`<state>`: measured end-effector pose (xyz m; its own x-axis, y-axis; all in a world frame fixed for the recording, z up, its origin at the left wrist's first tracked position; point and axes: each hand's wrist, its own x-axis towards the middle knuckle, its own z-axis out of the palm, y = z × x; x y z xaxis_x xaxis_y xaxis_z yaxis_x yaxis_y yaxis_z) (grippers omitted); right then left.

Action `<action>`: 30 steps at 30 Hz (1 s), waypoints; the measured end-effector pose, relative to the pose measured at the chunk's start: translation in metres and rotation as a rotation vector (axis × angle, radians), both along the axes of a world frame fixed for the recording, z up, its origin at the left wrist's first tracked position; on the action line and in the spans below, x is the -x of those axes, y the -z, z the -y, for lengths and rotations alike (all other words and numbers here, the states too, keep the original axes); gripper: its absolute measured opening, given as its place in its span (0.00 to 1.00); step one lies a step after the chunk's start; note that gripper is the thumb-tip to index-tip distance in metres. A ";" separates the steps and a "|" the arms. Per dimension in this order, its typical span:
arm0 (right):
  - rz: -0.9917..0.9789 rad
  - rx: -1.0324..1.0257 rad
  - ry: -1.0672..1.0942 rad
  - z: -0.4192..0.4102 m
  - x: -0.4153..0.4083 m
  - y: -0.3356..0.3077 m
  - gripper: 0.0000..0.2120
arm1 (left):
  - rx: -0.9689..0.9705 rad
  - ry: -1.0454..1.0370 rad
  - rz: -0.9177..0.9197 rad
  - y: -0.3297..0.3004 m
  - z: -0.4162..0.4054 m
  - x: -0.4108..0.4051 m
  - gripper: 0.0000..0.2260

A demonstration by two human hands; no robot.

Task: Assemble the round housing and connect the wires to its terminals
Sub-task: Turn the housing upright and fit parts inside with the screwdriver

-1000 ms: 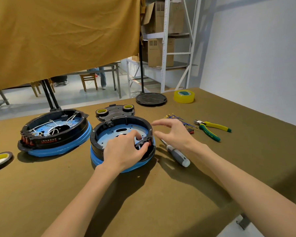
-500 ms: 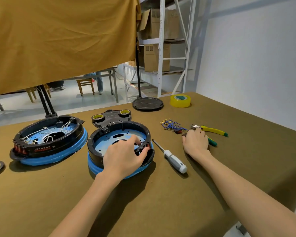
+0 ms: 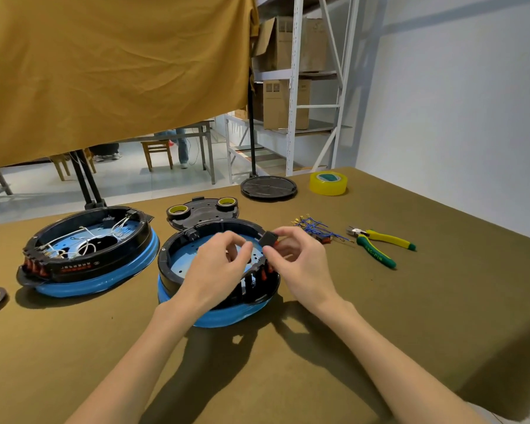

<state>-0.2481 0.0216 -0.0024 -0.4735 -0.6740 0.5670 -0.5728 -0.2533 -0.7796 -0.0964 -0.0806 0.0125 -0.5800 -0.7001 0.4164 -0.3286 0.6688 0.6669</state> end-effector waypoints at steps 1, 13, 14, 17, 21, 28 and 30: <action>0.002 0.018 -0.001 0.000 -0.004 0.003 0.13 | -0.027 0.020 -0.057 -0.004 0.001 -0.001 0.06; 0.101 0.144 -0.112 -0.014 -0.020 0.010 0.15 | -0.195 0.326 -0.073 -0.021 -0.001 -0.005 0.06; 0.114 0.141 -0.122 -0.015 -0.021 0.011 0.14 | -0.207 0.343 -0.052 -0.021 0.000 -0.006 0.07; 0.063 0.155 -0.100 -0.018 -0.024 0.012 0.14 | -0.216 0.370 0.020 -0.020 0.003 -0.010 0.08; -0.048 0.169 -0.078 -0.018 -0.025 0.013 0.16 | -0.171 0.366 0.002 -0.020 0.004 -0.013 0.09; -0.137 0.177 -0.068 -0.017 -0.026 0.016 0.17 | -0.257 0.431 0.024 -0.021 0.005 -0.015 0.09; -0.158 0.188 -0.073 -0.016 -0.027 0.016 0.17 | -0.259 0.432 0.019 -0.021 0.005 -0.016 0.09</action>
<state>-0.2213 0.0379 -0.0188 -0.3231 -0.5788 0.7488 -0.6583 -0.4310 -0.6172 -0.0805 -0.0856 0.0336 -0.8456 -0.4732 0.2473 -0.0722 0.5602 0.8252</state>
